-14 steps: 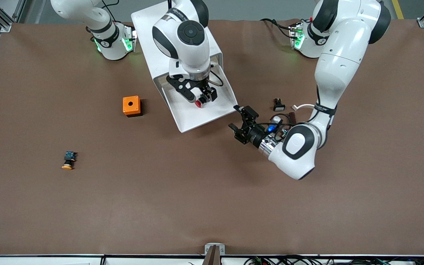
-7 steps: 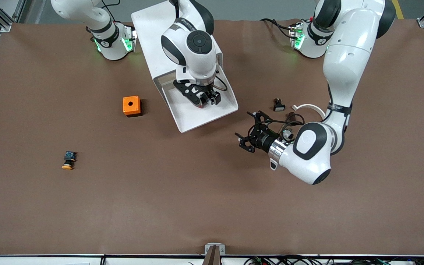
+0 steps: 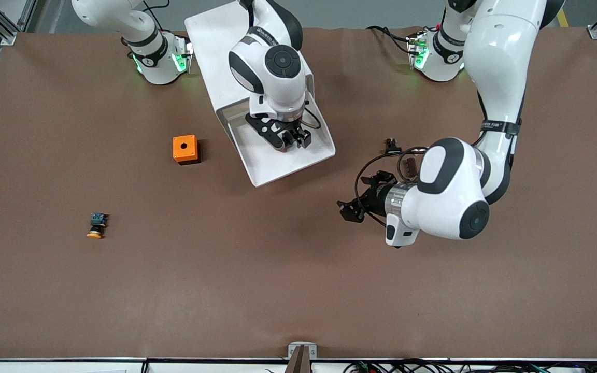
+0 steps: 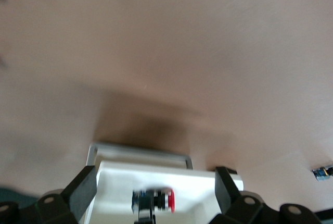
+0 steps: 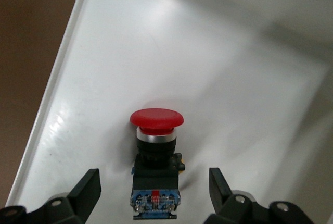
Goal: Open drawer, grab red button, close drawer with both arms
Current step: 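Lift the red button out of the drawer with the right gripper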
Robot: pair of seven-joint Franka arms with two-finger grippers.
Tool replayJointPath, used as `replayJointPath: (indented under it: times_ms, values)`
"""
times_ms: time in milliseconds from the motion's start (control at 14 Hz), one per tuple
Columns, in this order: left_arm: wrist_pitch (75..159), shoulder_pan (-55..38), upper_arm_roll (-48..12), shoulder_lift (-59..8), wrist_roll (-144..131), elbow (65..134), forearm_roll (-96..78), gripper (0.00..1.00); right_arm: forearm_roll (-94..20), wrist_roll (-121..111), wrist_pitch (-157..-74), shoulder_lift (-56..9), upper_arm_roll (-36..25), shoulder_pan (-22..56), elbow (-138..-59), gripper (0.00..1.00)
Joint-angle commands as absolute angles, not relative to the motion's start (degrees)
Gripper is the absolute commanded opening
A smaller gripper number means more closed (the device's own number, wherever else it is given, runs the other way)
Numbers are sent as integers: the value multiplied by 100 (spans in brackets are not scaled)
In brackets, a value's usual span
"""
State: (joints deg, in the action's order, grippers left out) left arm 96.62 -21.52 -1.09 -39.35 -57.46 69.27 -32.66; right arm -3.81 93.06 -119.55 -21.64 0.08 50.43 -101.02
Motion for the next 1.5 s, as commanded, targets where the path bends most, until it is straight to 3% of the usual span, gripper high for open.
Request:
replayJointPath:
  times_ms: [0,214,570,926,1424]
  values:
    - [10307,-2460,-79,-3665,-5564,7110,-2420,100,-545,9387,-11936,-2311,-53,5150,-9923,39]
    - [10511,-2566,-105,-3630,-5563,7154,-2022,100,-562,9387,-11936,-2373,-53,5212,-9905,0]
    - [10845,-2795,-105,-3577,-5564,7163,-1582,100,-571,9317,-11787,-2391,-61,5089,-9599,0]
    - [11118,-2900,-105,-3621,-5564,7189,-897,100,-554,8449,-10944,-2286,-88,4536,-8974,0]
    - [11048,-3225,-123,-3647,-5616,7304,-826,100,-492,5428,-10512,-1846,-105,2947,-9114,0]
